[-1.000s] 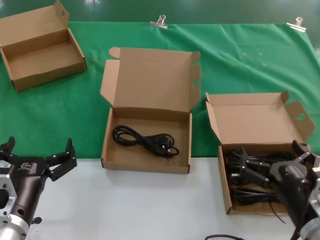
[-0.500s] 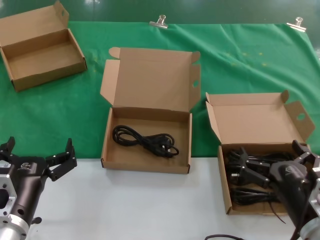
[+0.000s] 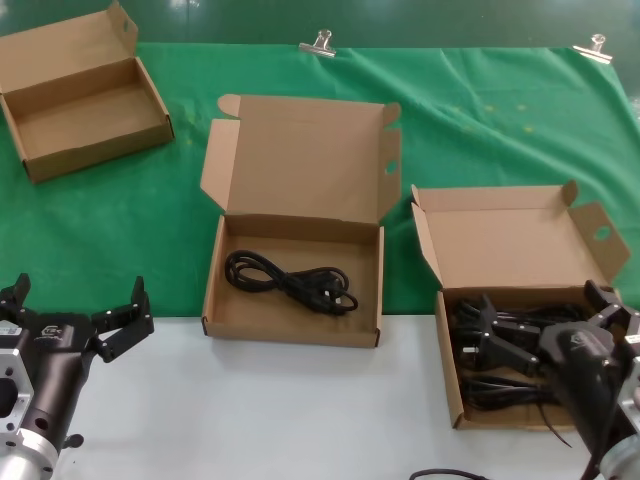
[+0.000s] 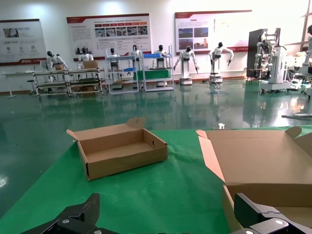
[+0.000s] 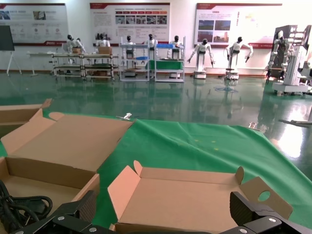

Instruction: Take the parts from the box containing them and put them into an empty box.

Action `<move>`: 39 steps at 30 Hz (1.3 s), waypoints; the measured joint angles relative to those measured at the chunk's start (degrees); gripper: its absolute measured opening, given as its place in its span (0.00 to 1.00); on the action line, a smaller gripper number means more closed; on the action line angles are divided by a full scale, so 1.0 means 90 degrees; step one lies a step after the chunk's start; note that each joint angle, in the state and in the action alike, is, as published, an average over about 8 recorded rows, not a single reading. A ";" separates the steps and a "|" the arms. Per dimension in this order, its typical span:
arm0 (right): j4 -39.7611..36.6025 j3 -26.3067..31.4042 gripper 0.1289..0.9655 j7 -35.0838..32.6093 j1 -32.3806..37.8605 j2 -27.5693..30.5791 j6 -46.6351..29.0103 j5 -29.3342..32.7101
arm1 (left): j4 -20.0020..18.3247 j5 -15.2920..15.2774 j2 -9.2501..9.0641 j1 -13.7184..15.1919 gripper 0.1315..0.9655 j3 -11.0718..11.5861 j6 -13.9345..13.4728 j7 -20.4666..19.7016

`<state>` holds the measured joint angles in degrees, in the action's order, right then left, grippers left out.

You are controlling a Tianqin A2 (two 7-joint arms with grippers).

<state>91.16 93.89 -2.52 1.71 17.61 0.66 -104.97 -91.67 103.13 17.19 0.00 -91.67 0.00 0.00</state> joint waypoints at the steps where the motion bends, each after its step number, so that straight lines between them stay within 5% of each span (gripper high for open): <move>1: 0.0000 0.0000 1.00 0.0000 0.0000 0.0000 0.0000 0.0000 | 0.0000 0.0000 0.0000 0.0000 1.00 0.0000 0.0000 0.0000; 39: 0.0000 0.0000 1.00 0.0000 0.0000 0.0000 0.0000 0.0000 | 0.0000 0.0000 0.0000 0.0000 1.00 0.0000 0.0000 0.0000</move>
<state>91.16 93.89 -2.52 1.71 17.61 0.66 -104.97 -91.67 103.13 17.19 0.00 -91.67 0.00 0.00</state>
